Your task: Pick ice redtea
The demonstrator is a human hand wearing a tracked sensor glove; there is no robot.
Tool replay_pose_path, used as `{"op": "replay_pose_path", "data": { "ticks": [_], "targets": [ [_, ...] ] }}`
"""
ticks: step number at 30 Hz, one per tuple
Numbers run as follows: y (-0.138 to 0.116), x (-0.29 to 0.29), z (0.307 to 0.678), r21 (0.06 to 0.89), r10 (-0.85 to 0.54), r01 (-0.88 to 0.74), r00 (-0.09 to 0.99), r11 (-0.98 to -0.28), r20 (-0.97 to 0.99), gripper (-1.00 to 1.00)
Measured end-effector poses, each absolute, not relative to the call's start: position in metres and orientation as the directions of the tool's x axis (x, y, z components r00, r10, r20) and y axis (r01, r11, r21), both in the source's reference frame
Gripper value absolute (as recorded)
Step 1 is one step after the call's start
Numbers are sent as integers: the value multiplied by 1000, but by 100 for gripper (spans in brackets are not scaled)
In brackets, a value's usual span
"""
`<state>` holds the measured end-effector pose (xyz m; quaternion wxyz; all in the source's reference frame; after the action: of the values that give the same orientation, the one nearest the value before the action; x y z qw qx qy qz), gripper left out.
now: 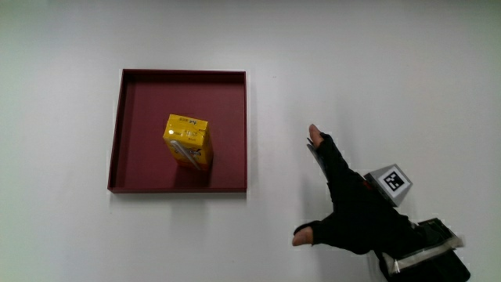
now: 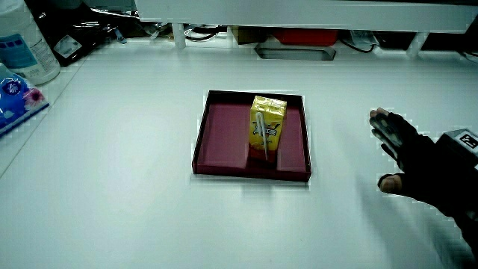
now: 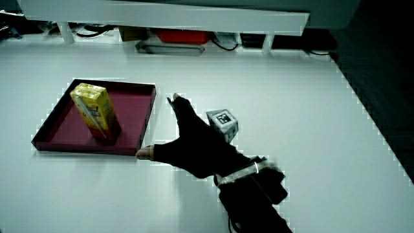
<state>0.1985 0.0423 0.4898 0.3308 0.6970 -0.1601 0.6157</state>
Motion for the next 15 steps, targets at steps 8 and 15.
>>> {"op": "replay_pose_path", "data": {
  "ticks": [8,15],
  "targets": [
    [29,173,500,392,247,-626,310,-674,918,0],
    [13,135,507,362,245,-665,267,-653,932,0]
  ]
}}
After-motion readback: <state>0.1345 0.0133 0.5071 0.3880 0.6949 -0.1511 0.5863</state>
